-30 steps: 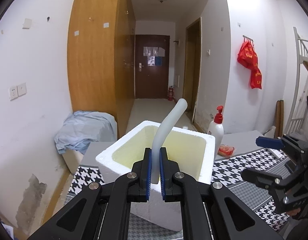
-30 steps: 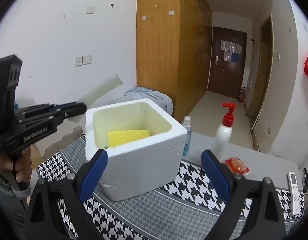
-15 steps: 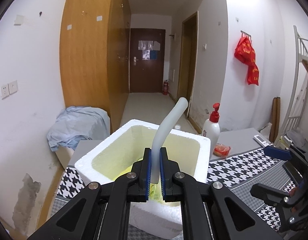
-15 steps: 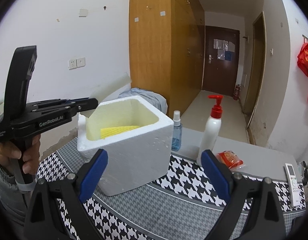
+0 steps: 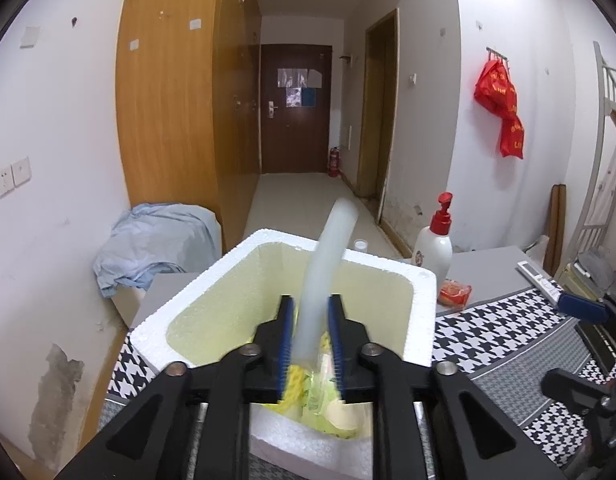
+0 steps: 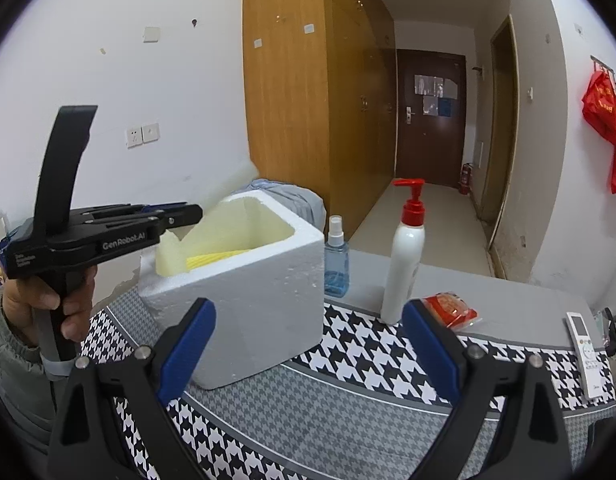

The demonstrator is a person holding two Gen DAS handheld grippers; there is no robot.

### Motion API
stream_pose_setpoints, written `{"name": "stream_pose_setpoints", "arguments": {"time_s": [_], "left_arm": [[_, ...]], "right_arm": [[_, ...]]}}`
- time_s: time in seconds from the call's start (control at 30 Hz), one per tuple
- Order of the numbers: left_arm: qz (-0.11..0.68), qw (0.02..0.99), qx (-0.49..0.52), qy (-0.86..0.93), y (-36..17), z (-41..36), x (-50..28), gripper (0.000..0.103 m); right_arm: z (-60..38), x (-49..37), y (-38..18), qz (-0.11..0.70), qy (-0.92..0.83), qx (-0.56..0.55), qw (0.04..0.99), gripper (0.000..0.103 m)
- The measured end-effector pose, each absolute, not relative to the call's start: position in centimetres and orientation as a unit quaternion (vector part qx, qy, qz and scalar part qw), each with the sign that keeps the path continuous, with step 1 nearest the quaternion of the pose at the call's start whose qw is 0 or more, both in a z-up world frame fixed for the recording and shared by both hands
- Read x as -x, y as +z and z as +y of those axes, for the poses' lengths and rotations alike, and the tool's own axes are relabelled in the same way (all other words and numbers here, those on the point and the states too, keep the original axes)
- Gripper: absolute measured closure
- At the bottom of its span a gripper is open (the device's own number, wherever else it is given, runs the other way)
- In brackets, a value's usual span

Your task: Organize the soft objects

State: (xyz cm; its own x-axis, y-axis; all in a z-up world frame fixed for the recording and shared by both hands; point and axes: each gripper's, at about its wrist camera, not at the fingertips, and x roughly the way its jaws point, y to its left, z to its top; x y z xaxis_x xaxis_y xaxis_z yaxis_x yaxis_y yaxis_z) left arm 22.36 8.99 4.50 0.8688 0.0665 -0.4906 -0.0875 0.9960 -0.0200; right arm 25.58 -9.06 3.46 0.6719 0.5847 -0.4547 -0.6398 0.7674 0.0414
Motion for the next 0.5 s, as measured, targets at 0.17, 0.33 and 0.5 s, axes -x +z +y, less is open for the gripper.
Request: {"name": "stream_pose_setpoints", "arguments": {"time_s": [0.17, 0.33, 0.5], "left_arm": [[0.239, 0.969, 0.016, 0.056, 4.8, 8.9, -21.7, 0.031], [0.223, 0.973, 0.008, 0.06, 5.2, 8.5, -20.8, 0.005], [0.218, 0.974, 0.019, 0.059, 5.6, 8.3, -20.0, 0.002]], "right_arm": [[-9.8, -25.1, 3.8, 0.221, 0.326, 0.061, 0.917, 0.007], [-10.7, -24.7, 4.1, 0.217, 0.324, 0.051, 0.919, 0.007], [-11.6, -24.2, 4.4, 0.212, 0.322, 0.04, 0.922, 0.007]]}}
